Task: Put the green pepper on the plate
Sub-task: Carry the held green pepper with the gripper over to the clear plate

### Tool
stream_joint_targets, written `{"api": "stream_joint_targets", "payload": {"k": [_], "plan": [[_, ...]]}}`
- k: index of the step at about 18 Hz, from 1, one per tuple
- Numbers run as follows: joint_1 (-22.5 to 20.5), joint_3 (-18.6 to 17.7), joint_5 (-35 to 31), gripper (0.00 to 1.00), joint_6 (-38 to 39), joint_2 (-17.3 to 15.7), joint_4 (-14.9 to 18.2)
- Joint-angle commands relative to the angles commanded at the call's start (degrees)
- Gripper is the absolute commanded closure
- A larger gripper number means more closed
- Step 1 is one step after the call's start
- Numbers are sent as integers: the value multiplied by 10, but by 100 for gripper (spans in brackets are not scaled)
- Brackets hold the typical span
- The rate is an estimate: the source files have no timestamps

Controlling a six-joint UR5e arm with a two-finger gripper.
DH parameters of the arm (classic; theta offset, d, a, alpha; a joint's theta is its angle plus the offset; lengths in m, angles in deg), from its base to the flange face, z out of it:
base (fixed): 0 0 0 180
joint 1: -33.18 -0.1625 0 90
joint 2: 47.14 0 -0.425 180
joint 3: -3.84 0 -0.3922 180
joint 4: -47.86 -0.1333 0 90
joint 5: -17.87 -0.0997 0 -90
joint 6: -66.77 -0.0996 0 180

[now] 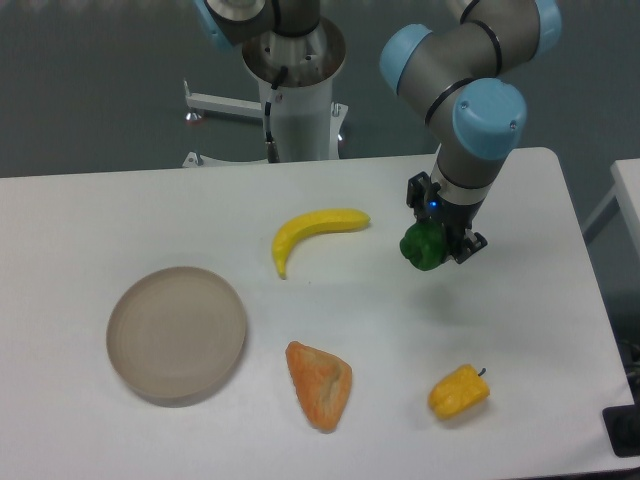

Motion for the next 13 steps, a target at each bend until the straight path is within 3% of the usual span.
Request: {"api": "stream_joint_targets", "payload": {"k": [6, 8, 13], "plan": [[11, -1, 5, 81, 6, 1, 1], [39, -18, 4, 78, 18, -3, 1], [134, -11, 5, 81, 169, -12, -3]]}}
